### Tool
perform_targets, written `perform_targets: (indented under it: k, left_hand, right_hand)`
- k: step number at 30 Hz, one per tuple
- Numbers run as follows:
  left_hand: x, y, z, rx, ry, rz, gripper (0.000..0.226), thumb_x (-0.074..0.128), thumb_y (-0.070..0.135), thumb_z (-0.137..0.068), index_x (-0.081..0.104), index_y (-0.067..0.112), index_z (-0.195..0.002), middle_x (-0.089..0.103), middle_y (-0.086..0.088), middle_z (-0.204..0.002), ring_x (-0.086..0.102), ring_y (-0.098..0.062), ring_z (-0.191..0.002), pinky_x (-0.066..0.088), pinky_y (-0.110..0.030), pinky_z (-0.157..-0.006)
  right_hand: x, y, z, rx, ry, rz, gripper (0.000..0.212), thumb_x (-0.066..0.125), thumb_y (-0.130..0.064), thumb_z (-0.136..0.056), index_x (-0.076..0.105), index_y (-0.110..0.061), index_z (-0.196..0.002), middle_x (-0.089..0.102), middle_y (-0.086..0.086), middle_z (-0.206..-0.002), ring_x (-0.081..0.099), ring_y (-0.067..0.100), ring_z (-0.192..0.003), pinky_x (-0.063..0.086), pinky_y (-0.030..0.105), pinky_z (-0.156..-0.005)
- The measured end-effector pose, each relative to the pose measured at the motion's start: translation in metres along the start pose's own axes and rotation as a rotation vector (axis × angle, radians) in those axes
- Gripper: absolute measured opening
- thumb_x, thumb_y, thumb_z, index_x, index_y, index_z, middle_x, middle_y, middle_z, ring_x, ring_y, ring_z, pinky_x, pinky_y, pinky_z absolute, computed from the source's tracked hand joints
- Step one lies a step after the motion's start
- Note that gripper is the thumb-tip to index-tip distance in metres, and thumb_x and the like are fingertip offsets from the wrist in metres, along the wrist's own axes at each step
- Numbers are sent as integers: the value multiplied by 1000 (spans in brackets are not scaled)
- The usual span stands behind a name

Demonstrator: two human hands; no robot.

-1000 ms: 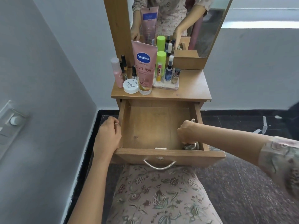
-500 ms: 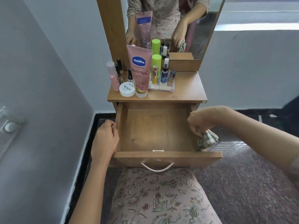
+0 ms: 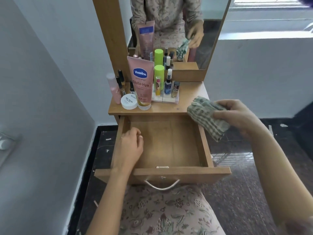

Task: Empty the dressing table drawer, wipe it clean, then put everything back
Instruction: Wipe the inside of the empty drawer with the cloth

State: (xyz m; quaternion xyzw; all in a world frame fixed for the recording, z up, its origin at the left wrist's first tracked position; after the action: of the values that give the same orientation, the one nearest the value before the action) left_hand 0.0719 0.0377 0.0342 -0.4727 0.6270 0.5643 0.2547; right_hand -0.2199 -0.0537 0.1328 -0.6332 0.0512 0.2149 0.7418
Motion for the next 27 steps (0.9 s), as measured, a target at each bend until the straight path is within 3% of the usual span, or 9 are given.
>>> perform_targets:
  k: [2, 4, 7, 9, 12, 16, 19, 22, 27]
  left_hand:
    - [5, 3, -2, 0, -17, 20, 15, 49, 20, -95, 58, 13, -105, 65, -1, -94, 59, -13, -82, 46, -23, -66]
    - [10, 5, -1, -16, -44, 18, 16, 48, 20, -96, 57, 14, -107, 64, 1, -97, 60, -12, -86, 46, -21, -67]
    - [15, 5, -1, 5, -59, -19, 16, 48, 20, -96, 57, 14, -108, 66, -1, -97, 61, -13, -89, 50, -23, -72]
    - [16, 4, -1, 18, -63, -30, 15, 49, 18, -95, 58, 13, -106, 66, -3, -97, 62, -17, -89, 53, -28, -73]
    - [17, 3, -1, 21, -64, -36, 15, 48, 18, -95, 58, 13, -105, 66, -3, -96, 62, -18, -90, 54, -31, -73]
    - [17, 4, 0, 22, -60, -44, 15, 46, 20, -96, 56, 14, -106, 65, -2, -98, 60, -16, -92, 53, -29, -73]
    - [17, 4, 0, 16, -56, -41, 15, 47, 20, -96, 55, 15, -107, 65, -1, -98, 60, -14, -91, 49, -22, -69]
    - [18, 4, 0, 8, -63, -41, 15, 46, 20, -97, 55, 15, -108, 64, -1, -99, 58, -14, -92, 41, -19, -66]
    - [18, 4, 1, 17, -77, -45, 16, 45, 21, -97, 54, 16, -110, 64, 1, -101, 58, -12, -94, 44, -19, -69]
  right_hand:
    - [1, -8, -8, -3, 185, -121, 29, 61, 4, -83, 67, -14, -106, 72, 6, -91, 71, 13, -70, 58, 24, -59]
    - [4, -17, -19, -74, 387, -100, 33, 62, 0, -81, 67, -14, -110, 71, 3, -95, 70, 15, -79, 58, 25, -66]
    - [20, -32, -44, -272, 676, 282, 30, 57, -4, -80, 70, -21, -100, 68, 1, -86, 62, 16, -79, 41, 7, -62]
    - [33, -28, -69, -316, 743, 478, 31, 50, 1, -79, 72, -7, -100, 67, 15, -94, 57, 29, -89, 35, 17, -69]
    - [56, -7, -98, -270, 605, 604, 28, 46, 0, -86, 66, 2, -106, 60, 22, -113, 48, 35, -105, 40, 34, -87]
    - [78, 16, -105, -191, 486, 767, 34, 49, -22, -90, 58, -7, -119, 56, 14, -129, 43, 34, -118, 36, 40, -99]
    - [86, 21, -107, -110, 408, 765, 53, 37, -33, -95, 37, -9, -142, 34, 11, -151, 25, 31, -140, 20, 43, -115]
    - [87, 23, -112, -10, 337, 798, 58, 21, -34, -100, 11, -11, -153, 6, 8, -160, 0, 24, -148, -1, 40, -119]
    - [81, 19, -118, 36, 258, 892, 58, 14, -31, -100, 3, -13, -153, -4, 7, -161, -8, 22, -148, -16, 43, -117]
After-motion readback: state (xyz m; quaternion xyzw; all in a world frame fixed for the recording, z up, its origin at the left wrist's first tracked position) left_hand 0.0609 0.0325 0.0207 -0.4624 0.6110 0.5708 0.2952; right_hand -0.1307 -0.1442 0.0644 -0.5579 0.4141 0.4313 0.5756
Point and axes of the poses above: each hand's wrist, its own z-axis away from the middle knuckle, its own x-axis out of the palm, y = z × x, the point moved 2 cm from there along -z, towards the middle knuckle
